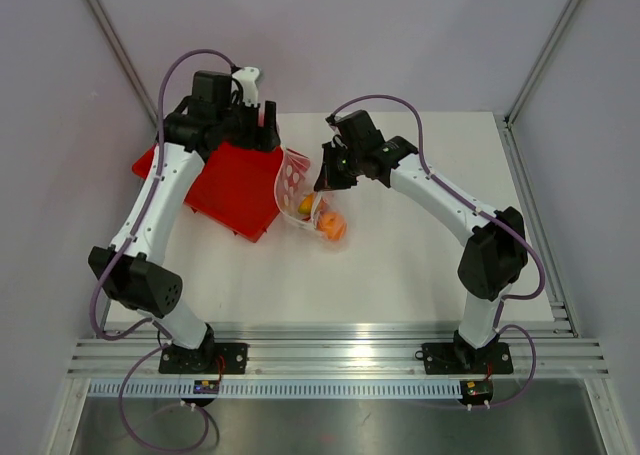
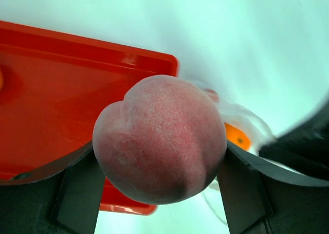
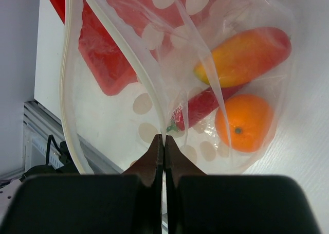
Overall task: Place the food in the zip-top bag and seal the zipper
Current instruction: Place the fake fruit in the zipper food storage bag.
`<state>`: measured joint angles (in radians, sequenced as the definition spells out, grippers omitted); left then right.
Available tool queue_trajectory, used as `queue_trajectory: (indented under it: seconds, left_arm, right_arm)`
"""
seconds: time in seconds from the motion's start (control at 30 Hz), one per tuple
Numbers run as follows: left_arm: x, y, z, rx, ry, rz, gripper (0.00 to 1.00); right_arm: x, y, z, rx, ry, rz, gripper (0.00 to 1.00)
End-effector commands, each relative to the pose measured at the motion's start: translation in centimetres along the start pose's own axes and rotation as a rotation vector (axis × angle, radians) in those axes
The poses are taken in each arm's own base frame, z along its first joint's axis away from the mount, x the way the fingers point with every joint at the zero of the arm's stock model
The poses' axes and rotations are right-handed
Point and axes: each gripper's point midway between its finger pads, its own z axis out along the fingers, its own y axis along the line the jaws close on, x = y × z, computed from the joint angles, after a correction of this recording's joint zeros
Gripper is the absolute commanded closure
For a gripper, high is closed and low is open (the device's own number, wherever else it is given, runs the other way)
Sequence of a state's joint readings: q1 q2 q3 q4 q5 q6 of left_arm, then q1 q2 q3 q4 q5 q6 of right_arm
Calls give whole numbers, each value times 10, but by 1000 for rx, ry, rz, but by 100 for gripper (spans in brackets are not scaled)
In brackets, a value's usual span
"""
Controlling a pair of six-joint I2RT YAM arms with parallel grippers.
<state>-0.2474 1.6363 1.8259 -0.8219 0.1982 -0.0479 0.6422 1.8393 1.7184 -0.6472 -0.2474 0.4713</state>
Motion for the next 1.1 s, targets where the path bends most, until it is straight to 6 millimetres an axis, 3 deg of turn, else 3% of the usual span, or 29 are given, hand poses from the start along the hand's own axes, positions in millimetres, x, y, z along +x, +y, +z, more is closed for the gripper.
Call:
queue_trajectory:
  seconds: [0.0,0.17,0.33,0.47,0.57,0.8,0.9,0.97,1.0,1.03,1.07]
  left_arm:
    - [11,-43,-38,79,44,87,35]
    - [42,-76,-53,156,116,172,34]
    - [69,-91,-44,221,175,150,32]
    - [74,-94,-35,225,169,159,21]
    - [69,-93,-32,210,147,131,1]
    - [52,-96,-30,210,109,118,1]
    - [41,-87,-30,143,79,99,1]
    - [32,-68,-31,53,39,78,1]
    - [42,-57,-23,35,49,60,1]
    - [26,-54,-25,58,-46,0,1]
    - [21,-21,-23,18,-76,-100,1]
  right_arm:
    - [-17,15,-15,-43,-65,-9,100]
    - [-22,14,-15,-32,-66,-11,100]
    - [-25,17,-14,-35,-64,-13,100]
    - [-25,17,-15,-33,-62,-14,100]
    - [-24,16,-20,-27,-71,-15,100]
    - [-19,11,-24,-17,-77,-2,100]
    - [-17,11,-26,-17,-77,-2,100]
    - [-16,10,-27,-17,-77,-2,100]
    - [-16,12,-27,-21,-78,-4,100]
    - [-15,10,-27,-19,-77,-1,100]
    - [-14,11,-27,-23,-78,-2,100]
